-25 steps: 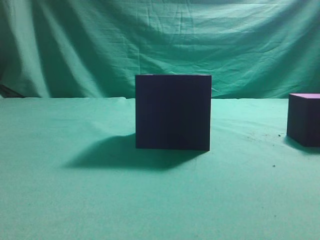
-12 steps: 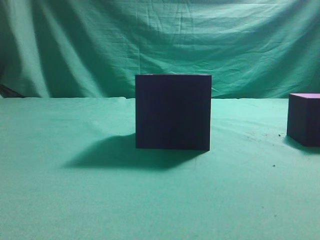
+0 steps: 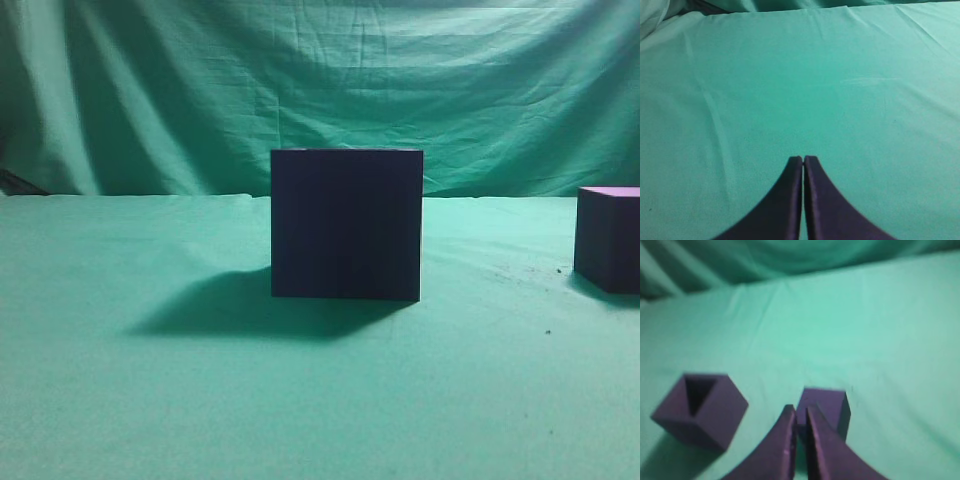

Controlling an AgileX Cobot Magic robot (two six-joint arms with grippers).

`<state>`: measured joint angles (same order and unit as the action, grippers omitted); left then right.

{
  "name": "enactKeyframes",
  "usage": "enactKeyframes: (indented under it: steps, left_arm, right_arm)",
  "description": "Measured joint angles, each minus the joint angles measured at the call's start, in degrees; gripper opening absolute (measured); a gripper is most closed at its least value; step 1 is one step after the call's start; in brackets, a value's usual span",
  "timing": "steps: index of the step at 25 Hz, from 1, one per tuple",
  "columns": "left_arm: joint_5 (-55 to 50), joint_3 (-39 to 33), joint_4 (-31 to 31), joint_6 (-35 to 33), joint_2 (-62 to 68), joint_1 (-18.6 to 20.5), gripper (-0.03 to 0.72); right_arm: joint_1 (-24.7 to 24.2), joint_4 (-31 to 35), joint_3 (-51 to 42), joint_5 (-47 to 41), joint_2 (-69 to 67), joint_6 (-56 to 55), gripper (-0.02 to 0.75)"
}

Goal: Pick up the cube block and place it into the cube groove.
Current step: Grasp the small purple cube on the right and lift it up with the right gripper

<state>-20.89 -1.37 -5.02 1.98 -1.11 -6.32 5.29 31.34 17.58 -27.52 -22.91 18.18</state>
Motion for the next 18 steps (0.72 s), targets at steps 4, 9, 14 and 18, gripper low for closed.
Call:
enactKeyframes:
  steps: [4, 9, 14, 18]
  left_arm:
    - [0.0, 0.0, 0.0, 0.0, 0.0, 0.0, 0.0]
    - [0.0, 0.0, 0.0, 0.0, 0.0, 0.0, 0.0]
    - [0.0, 0.0, 0.0, 0.0, 0.0, 0.0, 0.0]
    - [0.0, 0.0, 0.0, 0.0, 0.0, 0.0, 0.0]
  right_arm:
    - [0.0, -0.46, 5.09, -7.53, -8.84, 4.54, 0.0]
    - [0.0, -6.23, 17.08, -22.94, -25.55, 2.12, 0.0]
    - [6.4, -17.97, 26.79, -29.15, -40.53, -10.19, 0.0]
    - [11.08, -25.78, 31.63, -29.45, -47.1, -17.91, 0.0]
